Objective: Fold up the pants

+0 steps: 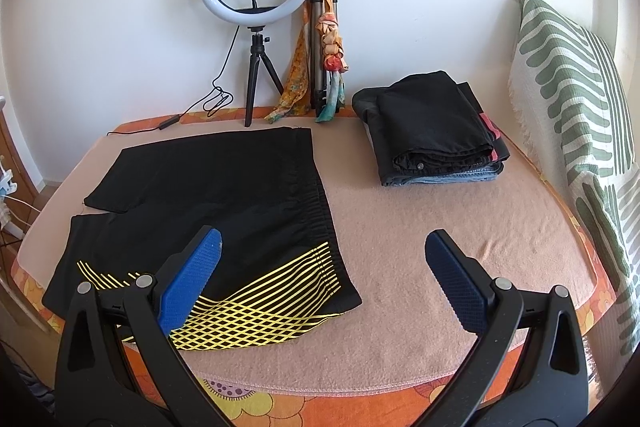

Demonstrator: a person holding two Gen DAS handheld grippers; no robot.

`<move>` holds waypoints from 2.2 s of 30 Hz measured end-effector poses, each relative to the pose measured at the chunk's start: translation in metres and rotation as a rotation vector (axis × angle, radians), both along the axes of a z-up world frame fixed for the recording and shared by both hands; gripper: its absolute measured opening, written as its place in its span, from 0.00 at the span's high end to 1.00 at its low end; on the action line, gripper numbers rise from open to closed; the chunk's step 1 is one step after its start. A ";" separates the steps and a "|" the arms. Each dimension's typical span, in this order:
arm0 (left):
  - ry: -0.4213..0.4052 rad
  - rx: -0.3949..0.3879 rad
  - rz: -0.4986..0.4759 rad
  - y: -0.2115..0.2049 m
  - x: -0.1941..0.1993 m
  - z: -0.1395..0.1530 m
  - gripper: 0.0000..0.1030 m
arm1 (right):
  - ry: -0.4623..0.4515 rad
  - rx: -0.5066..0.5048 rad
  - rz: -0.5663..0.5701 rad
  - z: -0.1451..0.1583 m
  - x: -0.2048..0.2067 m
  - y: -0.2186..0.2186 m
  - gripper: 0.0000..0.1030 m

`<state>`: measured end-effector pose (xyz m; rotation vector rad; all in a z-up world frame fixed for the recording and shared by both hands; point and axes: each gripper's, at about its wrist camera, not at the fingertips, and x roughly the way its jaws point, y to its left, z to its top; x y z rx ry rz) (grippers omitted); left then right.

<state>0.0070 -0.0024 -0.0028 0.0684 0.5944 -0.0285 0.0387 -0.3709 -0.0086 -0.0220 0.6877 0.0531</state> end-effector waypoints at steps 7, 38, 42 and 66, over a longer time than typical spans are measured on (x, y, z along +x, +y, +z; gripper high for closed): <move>0.030 0.001 0.005 0.012 0.015 -0.003 0.00 | -0.011 0.001 -0.013 0.004 0.003 0.001 0.00; 0.224 -0.032 0.003 0.118 0.216 -0.027 0.10 | 0.099 0.062 0.144 -0.008 0.154 0.009 0.00; 0.266 -0.090 0.007 0.132 0.249 -0.038 0.19 | 0.132 0.070 0.180 -0.019 0.189 0.013 0.00; 0.406 -0.044 0.001 0.136 0.381 -0.126 0.29 | 0.273 -0.202 0.468 -0.107 0.356 0.094 0.06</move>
